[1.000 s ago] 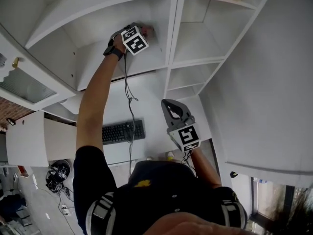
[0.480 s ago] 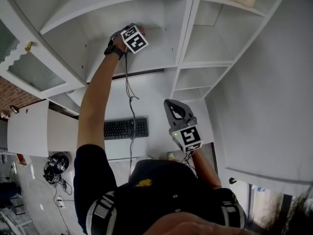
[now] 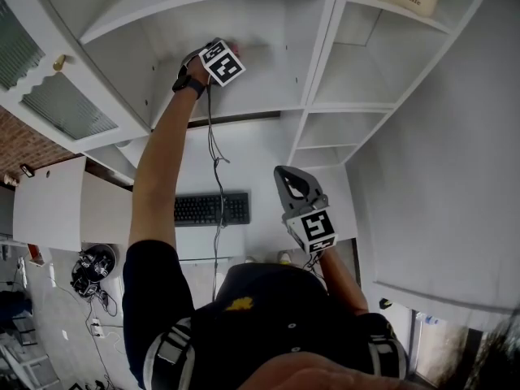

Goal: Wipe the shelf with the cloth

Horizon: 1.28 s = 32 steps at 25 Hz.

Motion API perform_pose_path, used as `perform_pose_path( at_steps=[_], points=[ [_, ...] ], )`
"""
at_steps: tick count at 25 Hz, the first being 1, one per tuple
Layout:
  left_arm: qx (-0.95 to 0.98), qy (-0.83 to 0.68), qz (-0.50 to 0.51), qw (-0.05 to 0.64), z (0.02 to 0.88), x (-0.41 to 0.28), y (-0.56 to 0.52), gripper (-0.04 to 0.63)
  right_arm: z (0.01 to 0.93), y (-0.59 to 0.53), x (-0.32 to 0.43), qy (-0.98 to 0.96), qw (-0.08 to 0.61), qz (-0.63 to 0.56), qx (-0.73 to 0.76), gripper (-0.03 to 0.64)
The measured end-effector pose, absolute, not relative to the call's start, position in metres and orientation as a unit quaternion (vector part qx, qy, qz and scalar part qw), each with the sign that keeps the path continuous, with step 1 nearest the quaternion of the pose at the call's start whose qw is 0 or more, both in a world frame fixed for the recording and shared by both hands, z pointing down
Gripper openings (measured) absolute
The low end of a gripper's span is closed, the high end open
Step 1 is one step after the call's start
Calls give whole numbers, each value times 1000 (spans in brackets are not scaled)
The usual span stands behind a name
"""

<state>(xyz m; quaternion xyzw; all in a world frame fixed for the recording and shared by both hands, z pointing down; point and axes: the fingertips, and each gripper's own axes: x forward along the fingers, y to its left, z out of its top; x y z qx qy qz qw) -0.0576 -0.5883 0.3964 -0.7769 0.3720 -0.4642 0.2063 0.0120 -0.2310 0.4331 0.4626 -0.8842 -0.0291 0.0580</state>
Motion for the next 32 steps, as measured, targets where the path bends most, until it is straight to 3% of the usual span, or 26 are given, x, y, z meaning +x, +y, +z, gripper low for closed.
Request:
perform_pose_path(
  at_steps=[32],
  points=[
    [-747,463,-463,111,396,-136,-594,71,452,-225,-18,-913,60,-6,403,5]
  ],
)
